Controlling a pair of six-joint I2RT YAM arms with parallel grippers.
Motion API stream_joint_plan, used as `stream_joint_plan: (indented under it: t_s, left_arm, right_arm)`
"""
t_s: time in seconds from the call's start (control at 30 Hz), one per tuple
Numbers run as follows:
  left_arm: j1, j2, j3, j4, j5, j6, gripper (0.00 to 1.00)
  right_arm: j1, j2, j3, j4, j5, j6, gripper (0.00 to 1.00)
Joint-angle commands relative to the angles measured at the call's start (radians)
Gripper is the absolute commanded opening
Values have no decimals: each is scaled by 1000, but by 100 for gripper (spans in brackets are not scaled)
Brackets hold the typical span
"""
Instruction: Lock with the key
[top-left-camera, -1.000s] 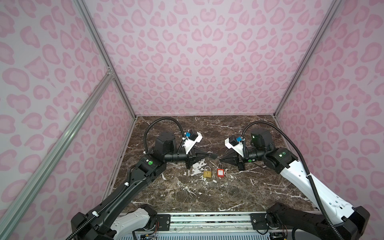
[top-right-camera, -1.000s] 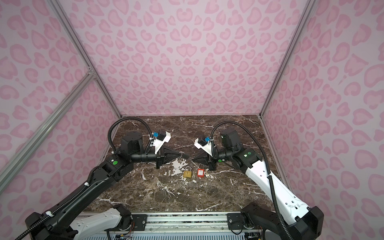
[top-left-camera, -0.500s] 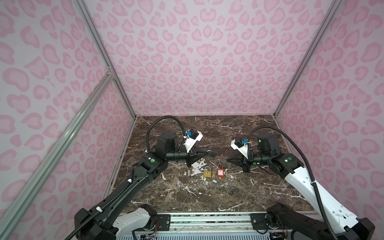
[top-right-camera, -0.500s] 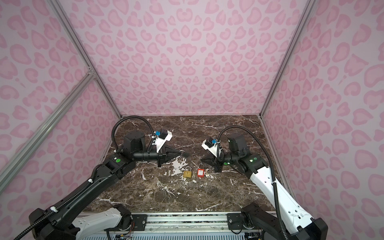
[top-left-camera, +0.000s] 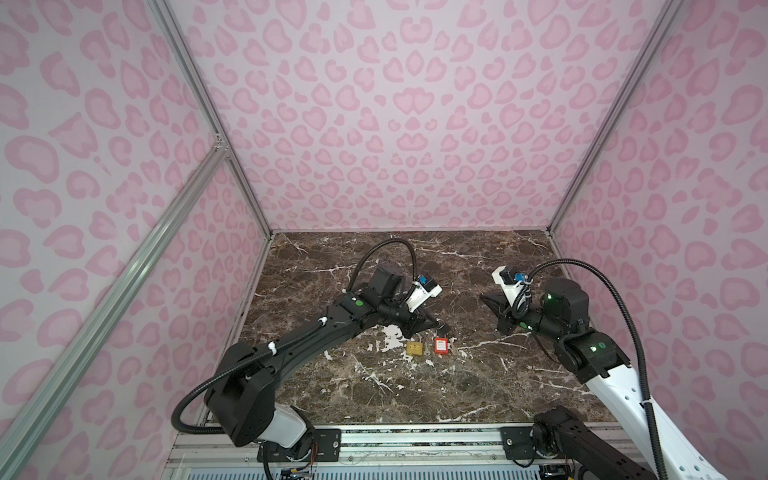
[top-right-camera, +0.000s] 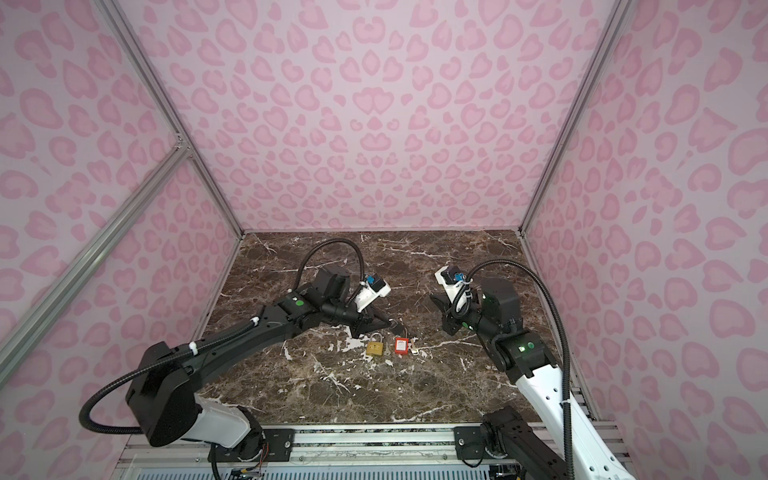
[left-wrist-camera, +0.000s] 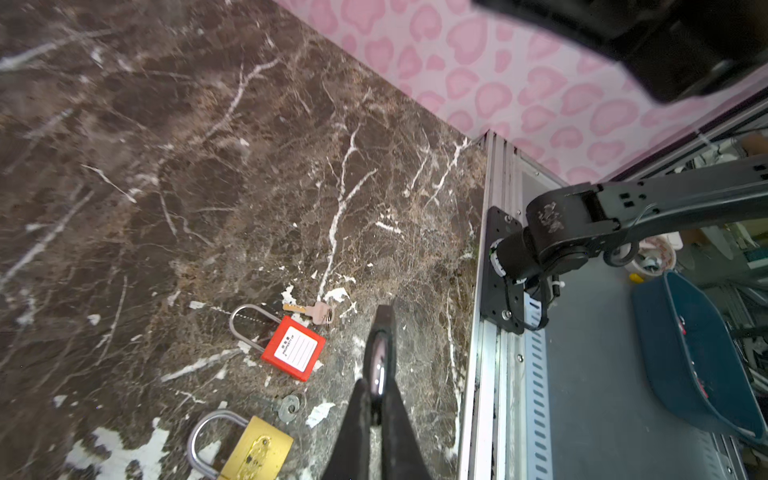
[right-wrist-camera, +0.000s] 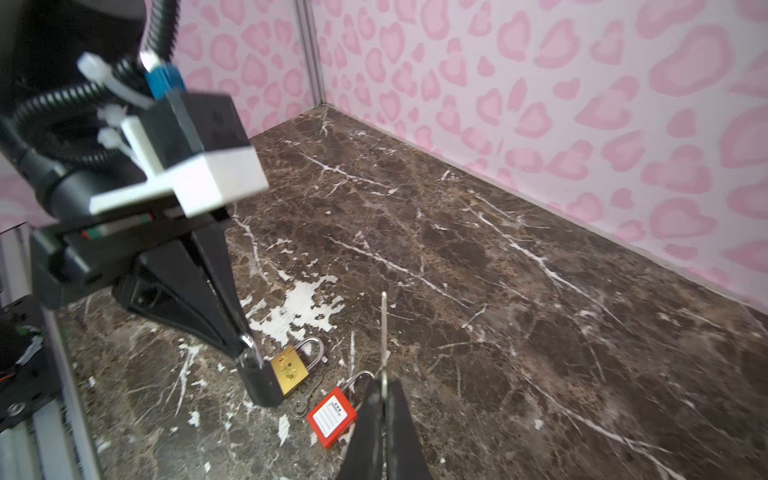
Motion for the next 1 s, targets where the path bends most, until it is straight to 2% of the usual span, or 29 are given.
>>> stream_joint_plan:
  t_s: [0.0, 0.1, 0.27, 0.43, 0.5, 0.6, 0.97]
  left_arm:
    - [-30, 106, 69, 19, 19, 46, 3]
    - [-56, 231, 159, -8, 40, 66, 3]
    - [-104, 408, 320, -99, 25, 122, 3]
    - [-135, 549, 443, -189, 11, 146, 3]
    - [-151, 585, 492, -263, -33, 175, 3]
    - [-175, 618, 534, -335, -100, 208, 3]
    - [-186, 674, 585, -388, -146, 225, 3]
  right_arm:
    - [-31, -31, -21, 31, 129, 37, 0]
    - [-107, -55, -22, -18, 136, 21, 0]
    - [-230, -99, -37, -33, 57, 30, 0]
    - [-238, -99, -53, -27, 50, 39, 0]
    - [-238, -97, -53, -26, 48, 37, 0]
    - [-239, -96, -54, -29, 51, 32, 0]
    - [-238, -95, -62, -32, 42, 31, 0]
